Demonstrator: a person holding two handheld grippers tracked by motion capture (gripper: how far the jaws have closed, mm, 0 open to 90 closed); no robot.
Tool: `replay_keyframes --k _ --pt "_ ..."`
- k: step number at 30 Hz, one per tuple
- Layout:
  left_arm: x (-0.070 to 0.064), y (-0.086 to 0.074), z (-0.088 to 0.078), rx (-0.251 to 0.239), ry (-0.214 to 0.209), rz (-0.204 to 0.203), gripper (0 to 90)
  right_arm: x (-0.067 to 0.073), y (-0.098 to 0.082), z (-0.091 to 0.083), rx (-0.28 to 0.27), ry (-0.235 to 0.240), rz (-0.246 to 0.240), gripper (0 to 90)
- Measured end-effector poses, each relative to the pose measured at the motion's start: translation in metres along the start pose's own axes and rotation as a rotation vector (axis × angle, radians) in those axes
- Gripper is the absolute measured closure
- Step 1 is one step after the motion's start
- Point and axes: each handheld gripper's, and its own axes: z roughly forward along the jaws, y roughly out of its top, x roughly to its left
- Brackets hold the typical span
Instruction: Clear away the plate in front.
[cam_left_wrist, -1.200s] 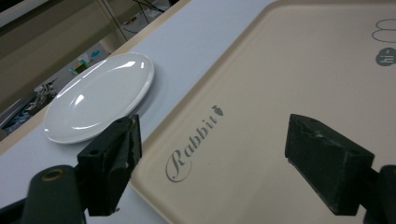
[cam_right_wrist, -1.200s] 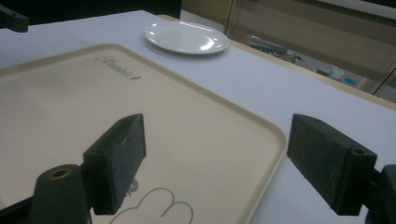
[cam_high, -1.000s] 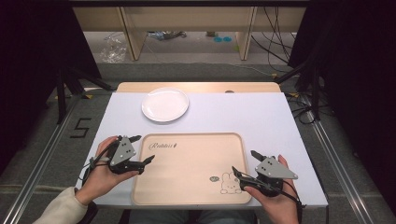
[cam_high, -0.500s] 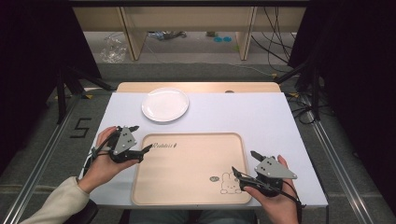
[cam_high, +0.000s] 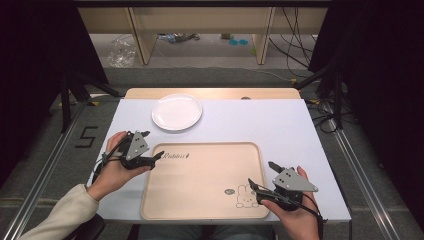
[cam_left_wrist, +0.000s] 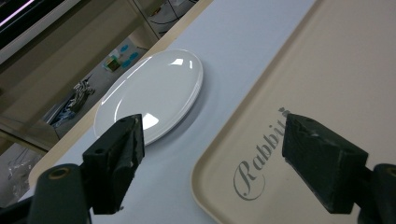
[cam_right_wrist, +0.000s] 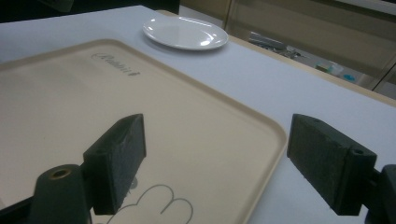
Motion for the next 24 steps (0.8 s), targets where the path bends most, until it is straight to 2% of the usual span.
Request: replay_keyframes --k 1,2,3,4,5,7,8,10,12,14,16,17,19,20,24 --pt "0.0 0.0 0.002 -0.001 0.001 -0.013 20.9 0.0 0.0 -0.001 0.004 0.003 0.001 20.7" --pt "0.002 0.001 0.003 0.009 0.004 0.006 20.9 0.0 0.0 0.0 0.0 -0.001 0.0 20.7" --pt "0.002 0.001 0.005 0.005 0.002 -0.01 20.9 0.0 0.0 0.0 0.006 0.002 0.002 20.7" --pt "0.004 0.002 0.006 0.019 0.003 0.003 20.9 0.0 0.0 0.0 0.006 0.004 0.004 20.7" --pt "0.004 0.002 0.008 0.007 0.006 -0.006 20.9 0.0 0.0 0.0 0.007 0.004 0.004 20.7" --pt "0.005 0.002 0.011 0.013 0.007 -0.009 20.9 0.0 0.0 0.0 0.006 0.002 0.003 20.7" --pt "0.007 0.002 0.012 0.029 0.005 0.003 20.9 0.0 0.0 0.0 0.005 0.001 0.003 20.7" --pt "0.008 0.002 0.015 0.02 0.009 -0.002 20.9 0.0 0.0 0.0 0.004 0.0 0.005 20.7" --pt "0.01 0.003 0.016 0.038 0.01 0.011 20.9 0.0 0.0 0.0 0.004 0.0 0.006 20.7" --pt "0.01 0.003 0.019 0.035 0.016 0.002 20.8 0.0 0.0 0.0 0.002 -0.001 0.004 20.8" --pt "0.012 0.004 0.02 0.043 0.014 0.013 20.8 0.0 0.0 0.0 0.005 0.002 0.003 20.8" --pt "0.012 0.004 0.021 0.035 0.019 0.002 20.8 0.0 0.0 0.0 0.003 -0.002 0.004 20.8" --pt "0.014 0.005 0.023 0.048 0.019 0.013 20.6 0.0 0.0 0.0 0.003 0.0 0.006 20.8" --pt "0.014 0.005 0.024 0.043 0.02 0.0 20.5 0.0 0.0 0.0 0.007 0.003 0.006 20.8" --pt "0.018 0.005 0.029 0.061 0.021 0.012 20.5 0.0 0.0 0.0 0.004 0.001 0.009 20.8"
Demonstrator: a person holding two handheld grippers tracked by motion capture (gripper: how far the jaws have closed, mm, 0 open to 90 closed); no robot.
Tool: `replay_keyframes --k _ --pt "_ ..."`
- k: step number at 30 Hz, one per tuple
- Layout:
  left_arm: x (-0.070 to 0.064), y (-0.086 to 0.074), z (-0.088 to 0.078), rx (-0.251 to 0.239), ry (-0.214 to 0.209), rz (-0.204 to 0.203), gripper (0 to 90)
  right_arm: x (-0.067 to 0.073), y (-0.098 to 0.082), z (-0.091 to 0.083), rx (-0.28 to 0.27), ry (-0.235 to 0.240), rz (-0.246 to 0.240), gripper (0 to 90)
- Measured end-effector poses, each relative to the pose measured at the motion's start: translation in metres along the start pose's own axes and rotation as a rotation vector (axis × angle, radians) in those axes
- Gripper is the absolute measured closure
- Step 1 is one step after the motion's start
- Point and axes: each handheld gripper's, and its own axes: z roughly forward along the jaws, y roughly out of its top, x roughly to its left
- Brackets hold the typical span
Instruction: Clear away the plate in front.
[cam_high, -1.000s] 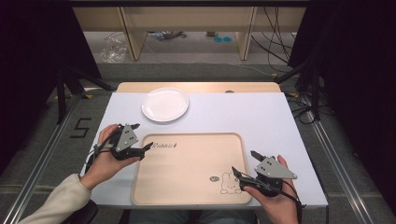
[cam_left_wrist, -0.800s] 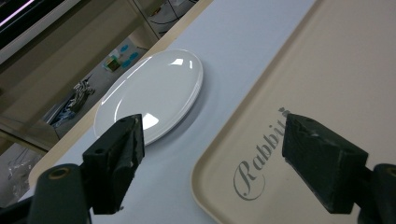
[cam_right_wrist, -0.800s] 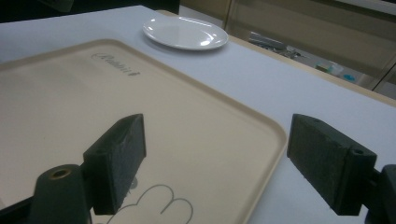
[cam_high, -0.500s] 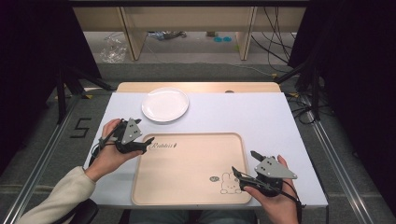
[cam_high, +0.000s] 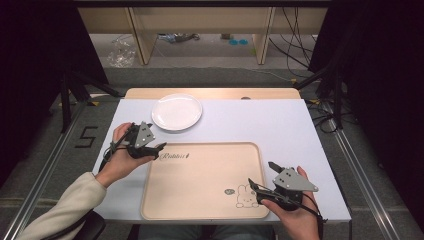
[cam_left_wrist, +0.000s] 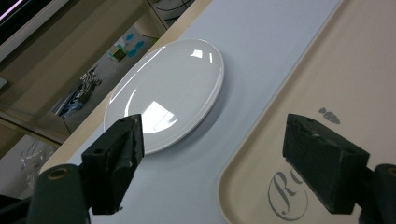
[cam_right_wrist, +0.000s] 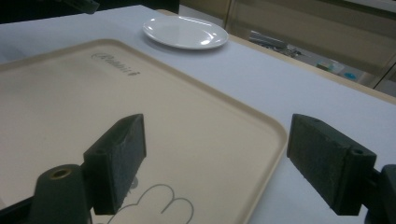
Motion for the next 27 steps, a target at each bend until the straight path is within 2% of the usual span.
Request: replay_keyframes --k 1,2,3,6,10,14,27 --pt "0.0 0.0 0.0 0.0 0.0 0.0 20.4 0.0 0.0 0.0 0.0 0.0 0.0 20.8" --pt "0.002 0.001 0.001 0.018 -0.003 0.02 20.4 0.0 0.0 0.0 0.001 0.0 0.0 20.8" --pt "0.001 0.001 0.003 0.006 0.001 0.001 20.3 0.0 0.0 0.0 0.0 -0.001 -0.001 20.8" --pt "0.004 0.004 0.007 0.031 -0.006 0.028 19.9 0.0 0.0 0.0 0.0 -0.004 -0.004 20.8" --pt "0.004 0.005 0.011 0.021 0.0 0.015 19.8 0.0 0.0 0.0 0.003 -0.003 -0.002 20.8" --pt "0.008 0.007 0.014 0.043 0.001 0.031 19.7 0.0 0.0 0.0 0.002 -0.005 -0.005 20.8" --pt "0.015 0.012 0.028 0.058 0.014 0.037 19.6 0.0 0.0 0.0 0.003 -0.005 -0.003 20.8"
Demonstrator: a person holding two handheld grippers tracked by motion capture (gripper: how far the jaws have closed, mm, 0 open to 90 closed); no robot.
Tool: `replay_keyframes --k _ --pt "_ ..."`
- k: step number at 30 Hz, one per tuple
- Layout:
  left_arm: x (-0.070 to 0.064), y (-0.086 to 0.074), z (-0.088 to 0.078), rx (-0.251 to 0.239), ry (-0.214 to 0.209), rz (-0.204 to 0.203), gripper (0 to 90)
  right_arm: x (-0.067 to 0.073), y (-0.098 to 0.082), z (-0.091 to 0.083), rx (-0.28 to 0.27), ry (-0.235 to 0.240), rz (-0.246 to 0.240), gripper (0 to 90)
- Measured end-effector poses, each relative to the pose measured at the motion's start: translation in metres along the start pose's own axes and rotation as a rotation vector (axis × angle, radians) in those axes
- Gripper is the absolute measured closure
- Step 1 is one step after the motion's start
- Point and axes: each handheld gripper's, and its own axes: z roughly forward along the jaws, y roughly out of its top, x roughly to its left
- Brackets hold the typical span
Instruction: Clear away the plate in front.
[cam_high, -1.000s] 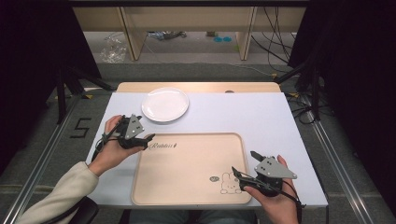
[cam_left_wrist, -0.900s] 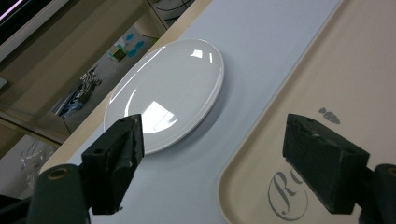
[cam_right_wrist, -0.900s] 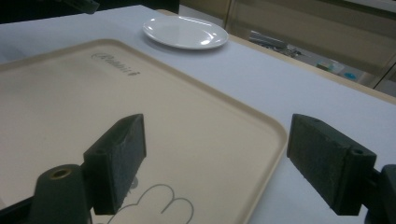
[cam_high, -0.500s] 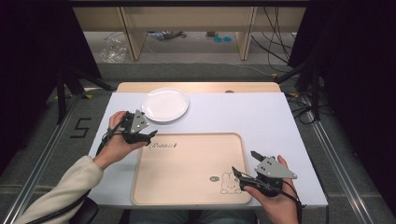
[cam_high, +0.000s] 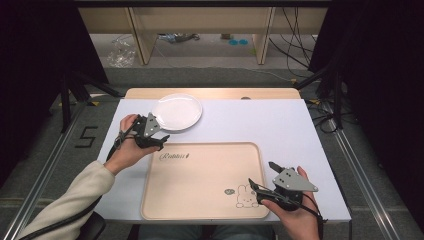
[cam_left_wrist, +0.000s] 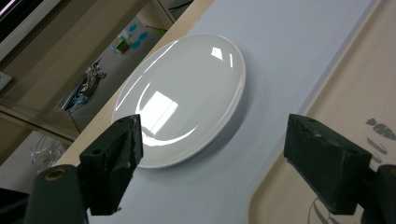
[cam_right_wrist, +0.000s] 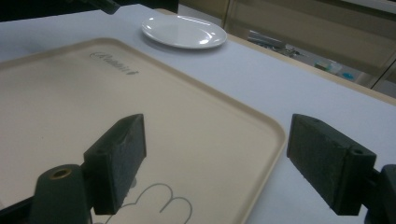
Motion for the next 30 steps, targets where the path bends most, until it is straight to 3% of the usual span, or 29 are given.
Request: replay_keyframes --k 12,19,30 --pt "0.007 0.005 0.015 0.021 0.011 0.006 19.7 0.0 0.0 0.0 0.003 0.002 0.001 20.9" --pt "0.009 0.005 0.032 0.064 0.003 0.032 19.8 0.0 0.0 0.0 0.011 0.004 0.001 20.8" --pt "0.008 0.007 0.051 0.108 -0.01 0.038 19.8 -0.001 0.0 0.0 0.011 0.002 0.0 20.9"
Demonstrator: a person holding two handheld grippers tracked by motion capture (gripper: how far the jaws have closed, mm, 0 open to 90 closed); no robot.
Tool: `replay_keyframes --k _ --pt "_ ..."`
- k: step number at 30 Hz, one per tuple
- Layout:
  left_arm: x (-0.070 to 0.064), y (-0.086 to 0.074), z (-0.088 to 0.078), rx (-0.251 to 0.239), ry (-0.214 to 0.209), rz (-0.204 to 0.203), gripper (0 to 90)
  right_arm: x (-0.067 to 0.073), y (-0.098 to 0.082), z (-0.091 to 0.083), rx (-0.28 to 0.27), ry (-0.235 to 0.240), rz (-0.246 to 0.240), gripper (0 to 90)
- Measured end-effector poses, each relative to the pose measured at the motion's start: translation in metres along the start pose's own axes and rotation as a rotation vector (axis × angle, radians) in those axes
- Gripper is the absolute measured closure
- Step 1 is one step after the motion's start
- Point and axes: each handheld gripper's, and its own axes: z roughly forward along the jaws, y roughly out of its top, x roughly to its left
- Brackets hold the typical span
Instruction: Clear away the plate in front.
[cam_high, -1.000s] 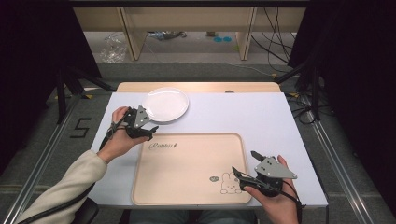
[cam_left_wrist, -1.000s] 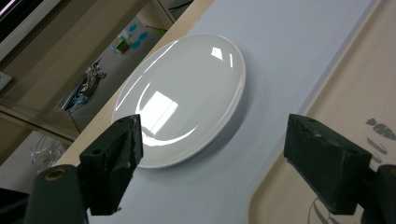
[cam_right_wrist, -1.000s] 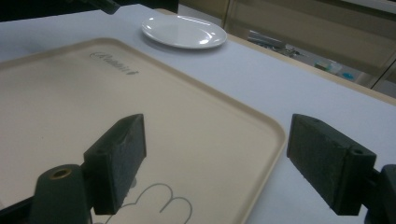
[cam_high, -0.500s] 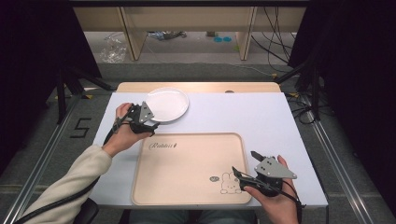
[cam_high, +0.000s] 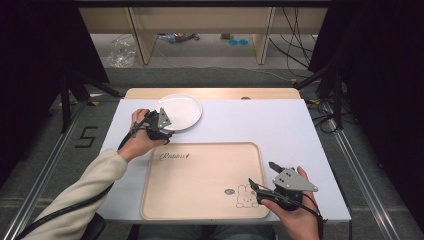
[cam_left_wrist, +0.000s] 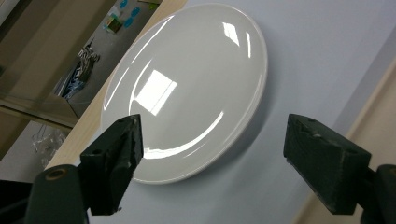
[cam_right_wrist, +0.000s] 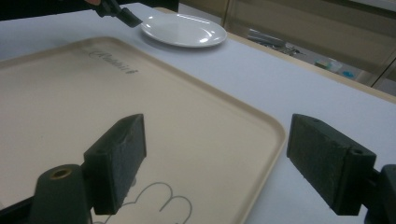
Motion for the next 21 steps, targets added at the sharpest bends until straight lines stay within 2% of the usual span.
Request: replay_keyframes --k 4,11,14,19,21 --pt "-0.001 0.0 0.007 0.018 -0.003 0.009 19.8 0.0 0.0 0.0 -0.001 0.001 0.002 20.9" --pt "-0.004 -0.001 0.021 0.075 -0.017 0.055 19.8 0.0 0.0 0.0 0.0 0.0 0.001 20.9" --pt "-0.006 -0.002 0.026 0.083 -0.014 0.065 20.1 0.0 0.0 0.0 0.0 0.001 0.003 21.0" --pt "-0.004 -0.001 0.032 0.095 -0.008 0.055 20.9 0.0 0.0 0.0 0.0 0.002 0.002 20.9" --pt "-0.004 -0.001 0.034 0.1 0.017 0.069 21.6 0.0 0.0 0.0 0.0 0.001 0.003 21.0"
